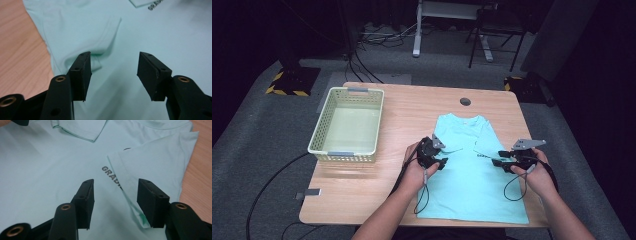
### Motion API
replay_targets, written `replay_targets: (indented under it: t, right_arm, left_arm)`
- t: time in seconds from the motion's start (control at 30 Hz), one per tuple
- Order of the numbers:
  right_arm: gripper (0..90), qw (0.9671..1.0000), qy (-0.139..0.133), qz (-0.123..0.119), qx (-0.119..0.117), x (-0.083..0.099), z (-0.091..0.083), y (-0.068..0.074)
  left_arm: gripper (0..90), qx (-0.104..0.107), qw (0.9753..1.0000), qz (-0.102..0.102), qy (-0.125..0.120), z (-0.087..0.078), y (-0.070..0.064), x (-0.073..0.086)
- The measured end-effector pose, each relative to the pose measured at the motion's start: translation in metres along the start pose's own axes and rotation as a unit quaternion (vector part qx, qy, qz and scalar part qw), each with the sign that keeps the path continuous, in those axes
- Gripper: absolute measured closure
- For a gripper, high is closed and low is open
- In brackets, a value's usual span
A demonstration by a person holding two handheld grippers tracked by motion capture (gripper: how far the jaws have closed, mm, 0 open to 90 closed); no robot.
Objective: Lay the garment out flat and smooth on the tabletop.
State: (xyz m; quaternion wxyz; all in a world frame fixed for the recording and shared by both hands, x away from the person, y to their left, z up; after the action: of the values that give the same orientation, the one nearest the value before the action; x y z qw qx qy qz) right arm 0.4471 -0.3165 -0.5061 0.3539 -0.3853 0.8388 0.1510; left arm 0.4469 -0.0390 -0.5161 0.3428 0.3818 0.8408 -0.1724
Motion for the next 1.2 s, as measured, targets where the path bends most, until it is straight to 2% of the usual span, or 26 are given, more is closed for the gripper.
replay_targets:
  t: [0.13,0.2,0.33,0.37,0.43,0.47,0.6,0.97,1.2]
  right_arm:
    - [46.9,0.9999,0.014,-0.001,0.000,0.012,0.003,0.005]
    - [46.6,0.9997,0.023,0.000,-0.001,0.019,0.003,0.007]
    - [45.4,0.9994,0.035,-0.006,0.004,0.030,0.004,0.009]
    - [45.0,0.9993,0.037,-0.008,0.004,0.033,0.005,0.010]
    - [42.1,0.9996,0.028,-0.001,0.004,0.036,0.006,0.011]
    - [39.9,0.9999,0.014,0.001,0.002,0.039,0.005,0.013]
    - [40.0,1.0000,-0.006,0.000,0.002,0.044,0.003,0.017]
    - [40.1,0.9998,-0.021,-0.004,-0.001,0.064,-0.015,0.041]
    - [40.1,0.9996,-0.029,0.001,0.005,0.073,-0.024,0.053]
  left_arm:
    - [43.3,0.006,0.9996,0.015,0.021,0.001,-0.013,0.014]
    - [42.5,-0.001,0.9992,0.029,0.028,0.000,-0.015,0.019]
    - [42.8,0.006,0.9987,0.031,0.040,0.002,-0.019,0.028]
    - [42.9,0.011,0.9992,0.028,0.026,0.002,-0.020,0.030]
    - [45.4,0.021,0.9994,0.020,0.017,0.001,-0.022,0.033]
    - [47.2,0.021,0.9994,0.021,0.016,-0.001,-0.023,0.034]
    - [51.6,0.031,0.9990,0.032,0.005,-0.006,-0.036,0.042]
    - [51.5,0.058,0.9965,0.057,-0.016,-0.022,-0.072,0.063]
    - [51.0,0.058,0.9966,0.055,-0.016,-0.028,-0.080,0.069]
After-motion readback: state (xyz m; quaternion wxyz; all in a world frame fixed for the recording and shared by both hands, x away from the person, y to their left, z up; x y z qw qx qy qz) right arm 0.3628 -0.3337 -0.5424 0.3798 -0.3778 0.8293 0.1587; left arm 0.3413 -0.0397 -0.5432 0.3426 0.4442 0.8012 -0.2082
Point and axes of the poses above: each handheld gripper's, and its own axes: z roughly forward along the jaws, x roughly out of its underside, y roughly to its left, the point moved 6 cm from there along z, roughly forward along the jaws, and after that the axes turned 2 degrees about -z, right-handed, at the moved point
